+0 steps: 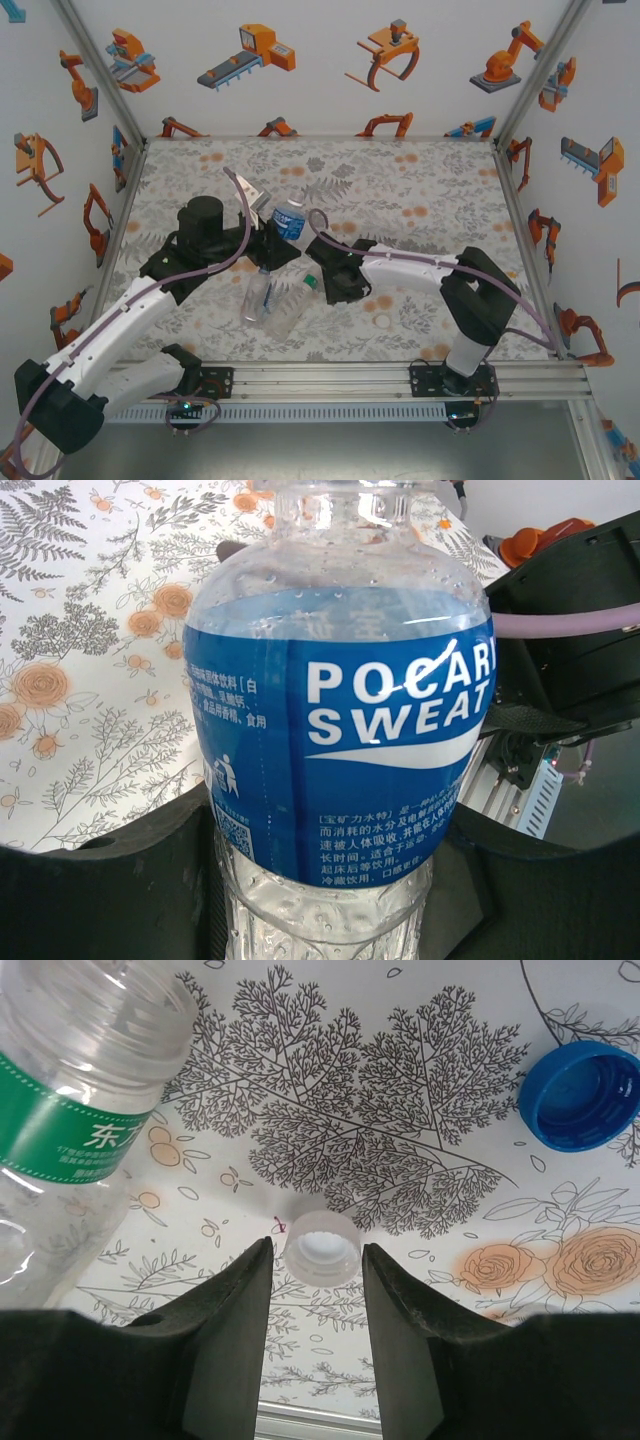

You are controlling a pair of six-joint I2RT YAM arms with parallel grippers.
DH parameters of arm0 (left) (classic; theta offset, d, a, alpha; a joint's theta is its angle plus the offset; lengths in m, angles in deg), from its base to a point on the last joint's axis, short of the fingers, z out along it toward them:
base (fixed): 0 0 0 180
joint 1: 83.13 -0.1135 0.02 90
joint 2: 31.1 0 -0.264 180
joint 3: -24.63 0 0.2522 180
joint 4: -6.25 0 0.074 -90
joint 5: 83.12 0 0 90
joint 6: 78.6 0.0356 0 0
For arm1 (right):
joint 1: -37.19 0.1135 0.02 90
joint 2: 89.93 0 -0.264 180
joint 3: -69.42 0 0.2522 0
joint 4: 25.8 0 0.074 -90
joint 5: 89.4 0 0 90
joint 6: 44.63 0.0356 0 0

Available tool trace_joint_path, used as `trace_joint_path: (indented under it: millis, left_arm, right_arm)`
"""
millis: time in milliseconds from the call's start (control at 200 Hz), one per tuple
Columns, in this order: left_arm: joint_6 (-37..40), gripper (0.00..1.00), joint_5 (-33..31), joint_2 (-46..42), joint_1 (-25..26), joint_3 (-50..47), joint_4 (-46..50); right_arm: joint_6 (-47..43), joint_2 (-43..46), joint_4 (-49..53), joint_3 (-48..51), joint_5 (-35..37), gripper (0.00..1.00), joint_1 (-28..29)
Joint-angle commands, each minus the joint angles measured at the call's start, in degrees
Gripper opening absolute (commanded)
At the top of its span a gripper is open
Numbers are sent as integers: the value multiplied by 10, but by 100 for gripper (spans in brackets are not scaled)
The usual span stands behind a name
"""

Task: Screw on the bottle caps

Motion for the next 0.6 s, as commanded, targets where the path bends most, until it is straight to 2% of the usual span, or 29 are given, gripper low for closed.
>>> trace_joint_path:
  millis: [0,596]
  left_arm:
    - [0,0,8,2,-3,1,-18]
    - [-3,0,15,16,-4,10,-20]
  right_arm:
    - [4,22,16,-17,6,41,1]
    - [7,1,6,-7,-5,41,1]
